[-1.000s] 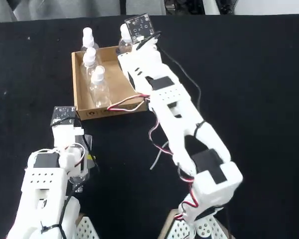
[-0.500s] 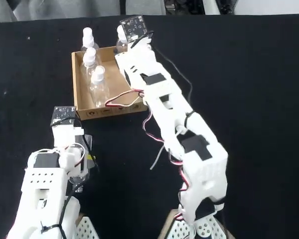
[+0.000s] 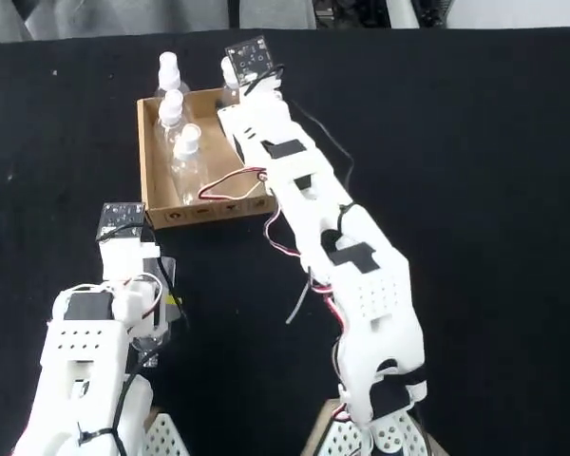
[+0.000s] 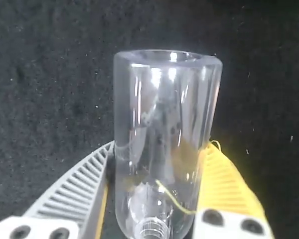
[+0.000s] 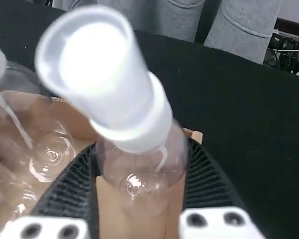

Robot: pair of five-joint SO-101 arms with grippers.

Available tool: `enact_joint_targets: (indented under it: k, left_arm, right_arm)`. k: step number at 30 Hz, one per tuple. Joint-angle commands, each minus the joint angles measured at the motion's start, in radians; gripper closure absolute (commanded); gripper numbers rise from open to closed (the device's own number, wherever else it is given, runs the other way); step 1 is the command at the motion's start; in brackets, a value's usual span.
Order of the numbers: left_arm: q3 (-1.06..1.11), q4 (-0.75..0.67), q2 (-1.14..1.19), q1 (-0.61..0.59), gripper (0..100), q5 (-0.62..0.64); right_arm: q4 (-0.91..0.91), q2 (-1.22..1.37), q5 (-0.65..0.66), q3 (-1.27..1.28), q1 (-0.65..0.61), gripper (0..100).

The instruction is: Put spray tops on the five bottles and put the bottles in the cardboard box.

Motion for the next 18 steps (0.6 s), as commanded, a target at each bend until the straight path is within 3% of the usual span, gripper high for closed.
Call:
enact_joint_targets:
  k: [1, 8, 14, 18]
  left_arm:
    - [-0.008, -0.017, -0.021, 0.002, 79, -0.008]
    - [-0.008, -0.017, -0.021, 0.002, 79, -0.008]
    - [-0.008, -0.017, -0.021, 0.002, 79, -0.008]
    - [-0.001, -0.02, -0.023, 0.002, 79, -0.008]
  right_arm:
    - [-0.029, -0.005, -0.008, -0.07, 0.034, 91.7]
    - [-0.023, 0.002, -0.008, -0.062, 0.034, 90.4]
    - [-0.02, 0.002, -0.008, -0.044, 0.031, 75.0]
    - [-0.02, 0.002, -0.008, -0.038, 0.028, 72.1]
